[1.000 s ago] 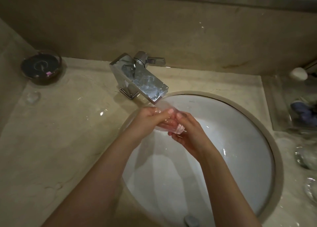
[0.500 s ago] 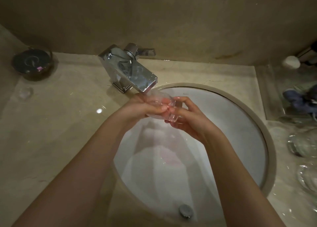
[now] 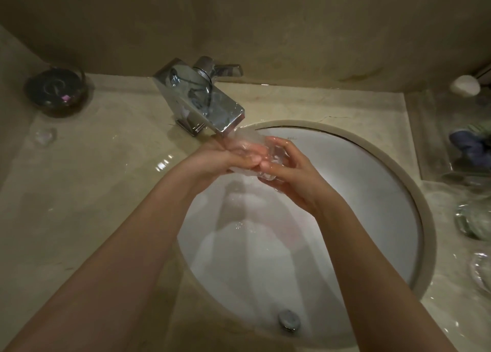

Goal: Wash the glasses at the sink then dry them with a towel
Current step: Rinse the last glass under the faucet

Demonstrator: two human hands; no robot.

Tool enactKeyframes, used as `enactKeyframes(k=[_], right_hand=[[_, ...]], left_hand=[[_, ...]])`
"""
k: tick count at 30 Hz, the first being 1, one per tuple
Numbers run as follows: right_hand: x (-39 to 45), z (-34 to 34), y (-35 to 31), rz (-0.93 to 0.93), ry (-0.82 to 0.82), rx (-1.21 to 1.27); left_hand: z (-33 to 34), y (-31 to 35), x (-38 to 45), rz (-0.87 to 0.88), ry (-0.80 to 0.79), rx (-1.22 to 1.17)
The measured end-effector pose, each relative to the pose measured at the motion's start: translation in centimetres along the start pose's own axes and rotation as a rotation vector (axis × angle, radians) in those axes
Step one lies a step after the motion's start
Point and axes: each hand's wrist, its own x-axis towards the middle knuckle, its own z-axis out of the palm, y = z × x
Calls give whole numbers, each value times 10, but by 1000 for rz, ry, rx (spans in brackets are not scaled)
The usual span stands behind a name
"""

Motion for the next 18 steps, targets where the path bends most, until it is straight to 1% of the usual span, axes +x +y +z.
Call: enactKeyframes(k=[2, 4, 8, 9, 11, 13, 15, 18], right_hand=[[0, 6, -6, 113, 31, 30], [2, 7, -7, 151, 63, 22], [2, 1, 1, -54, 77, -131], [1, 0, 3, -69, 62, -146], [-2, 3, 0, 27, 54, -73], [-4, 7, -2, 128, 53, -49], [-4, 6, 0, 92, 57, -36], [-5, 0, 3, -39, 65, -29]], left_hand=[[2, -3, 1, -7, -18, 37], [1, -5, 4, -51, -24, 74], [-6, -11, 4, -91, 12, 29], [-6, -12, 4, -95, 20, 10], [-3, -11, 3, -100, 25, 38], [0, -11, 2, -102, 17, 99], [3, -10, 2, -102, 1, 87], [3, -10, 0, -99, 13, 24]])
